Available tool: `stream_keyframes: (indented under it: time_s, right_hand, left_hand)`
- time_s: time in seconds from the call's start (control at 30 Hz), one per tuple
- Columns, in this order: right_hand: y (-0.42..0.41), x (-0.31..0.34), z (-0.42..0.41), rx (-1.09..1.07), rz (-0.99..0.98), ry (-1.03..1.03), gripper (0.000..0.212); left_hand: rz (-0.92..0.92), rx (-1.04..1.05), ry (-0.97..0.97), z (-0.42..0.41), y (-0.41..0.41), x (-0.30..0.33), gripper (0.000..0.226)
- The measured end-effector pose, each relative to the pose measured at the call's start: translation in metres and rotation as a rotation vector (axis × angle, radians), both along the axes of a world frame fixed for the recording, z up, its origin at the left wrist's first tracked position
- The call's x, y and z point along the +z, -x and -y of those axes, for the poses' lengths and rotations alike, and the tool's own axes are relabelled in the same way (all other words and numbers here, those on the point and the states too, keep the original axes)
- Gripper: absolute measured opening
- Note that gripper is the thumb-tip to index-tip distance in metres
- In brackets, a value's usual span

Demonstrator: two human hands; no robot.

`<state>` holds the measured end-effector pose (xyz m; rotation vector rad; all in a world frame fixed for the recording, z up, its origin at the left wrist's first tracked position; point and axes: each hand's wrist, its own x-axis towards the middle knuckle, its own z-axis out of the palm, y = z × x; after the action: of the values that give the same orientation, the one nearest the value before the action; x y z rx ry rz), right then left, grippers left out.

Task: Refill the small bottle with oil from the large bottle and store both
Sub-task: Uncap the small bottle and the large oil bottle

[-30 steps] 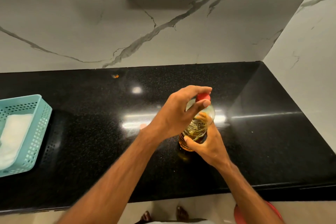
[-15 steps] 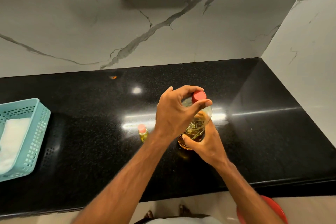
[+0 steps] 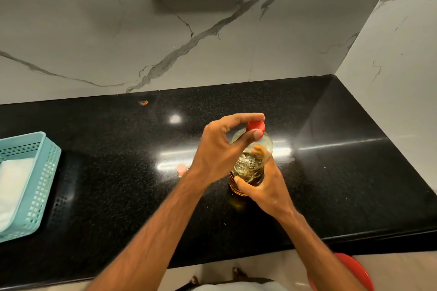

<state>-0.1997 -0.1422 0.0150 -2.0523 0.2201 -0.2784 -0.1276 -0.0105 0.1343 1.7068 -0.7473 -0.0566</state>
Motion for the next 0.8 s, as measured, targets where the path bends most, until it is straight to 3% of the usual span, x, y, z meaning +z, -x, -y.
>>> stream_keyframes:
  time_s: [0.13, 0.37, 0.6, 0.73, 0.8]
  right_hand:
    - [-0.001, 0.001, 0.0, 0.002, -0.005, -0.005, 0.082]
    - [0.0, 0.004, -0.001, 0.011, 0.011, -0.007, 0.083]
    - [0.001, 0.004, 0.0, 0.015, -0.001, -0.005, 0.085]
    - [0.001, 0.002, 0.001, 0.009, 0.002, 0.005, 0.083]
    - [0.001, 0.001, 0.002, 0.011, 0.001, -0.002, 0.083]
  left_hand:
    - [0.076, 0.109, -0.009, 0.01, 0.002, 0.002, 0.045]
    - [0.098, -0.054, -0.101, -0.001, 0.003, -0.001, 0.039]
    - [0.273, 0.099, -0.071, 0.005, -0.004, 0.008, 0.035]
    - [0.008, 0.109, 0.097, -0.004, -0.019, 0.012, 0.032]
    - [-0.048, 0.209, 0.072, -0.017, -0.042, 0.005, 0.03]
